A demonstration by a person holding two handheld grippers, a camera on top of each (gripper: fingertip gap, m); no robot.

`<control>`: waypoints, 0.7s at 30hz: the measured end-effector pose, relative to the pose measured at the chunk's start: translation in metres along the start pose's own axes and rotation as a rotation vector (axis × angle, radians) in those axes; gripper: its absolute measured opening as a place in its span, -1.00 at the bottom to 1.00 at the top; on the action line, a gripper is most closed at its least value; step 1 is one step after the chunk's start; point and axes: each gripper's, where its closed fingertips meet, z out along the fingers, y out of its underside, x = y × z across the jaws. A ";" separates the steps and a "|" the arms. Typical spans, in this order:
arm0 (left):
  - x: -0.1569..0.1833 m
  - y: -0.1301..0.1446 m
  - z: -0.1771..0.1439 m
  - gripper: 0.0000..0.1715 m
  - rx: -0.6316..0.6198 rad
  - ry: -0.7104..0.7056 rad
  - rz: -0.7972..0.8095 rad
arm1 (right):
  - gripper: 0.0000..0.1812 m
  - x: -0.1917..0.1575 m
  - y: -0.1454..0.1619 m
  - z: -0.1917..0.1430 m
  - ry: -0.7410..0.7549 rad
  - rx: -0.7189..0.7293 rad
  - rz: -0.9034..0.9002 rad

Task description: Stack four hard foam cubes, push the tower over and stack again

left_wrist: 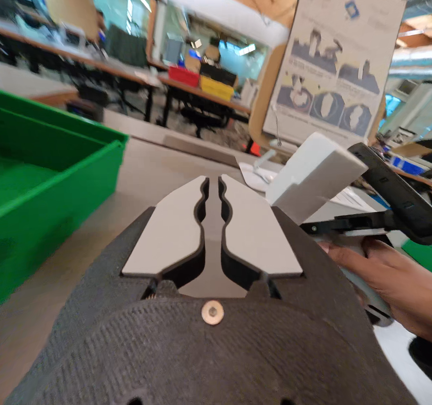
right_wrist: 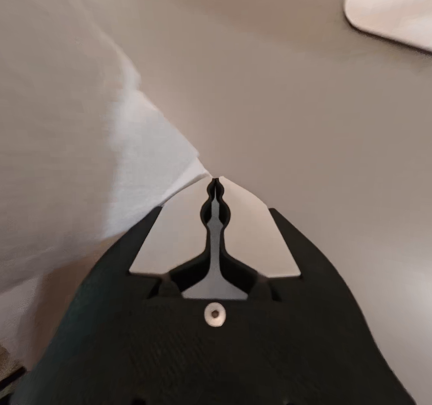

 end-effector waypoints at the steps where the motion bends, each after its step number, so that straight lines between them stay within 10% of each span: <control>1: -0.003 -0.011 -0.004 -0.93 0.061 -0.023 0.025 | -0.99 -0.012 -0.010 -0.001 -0.009 0.009 -0.035; 8: -0.025 -0.034 -0.013 -0.94 0.168 -0.101 0.018 | -0.99 -0.070 -0.047 -0.002 0.013 -0.027 -0.269; 21: -0.040 -0.020 -0.002 -0.91 0.091 -0.101 -0.073 | -0.79 -0.067 -0.022 -0.043 -0.222 0.124 -0.238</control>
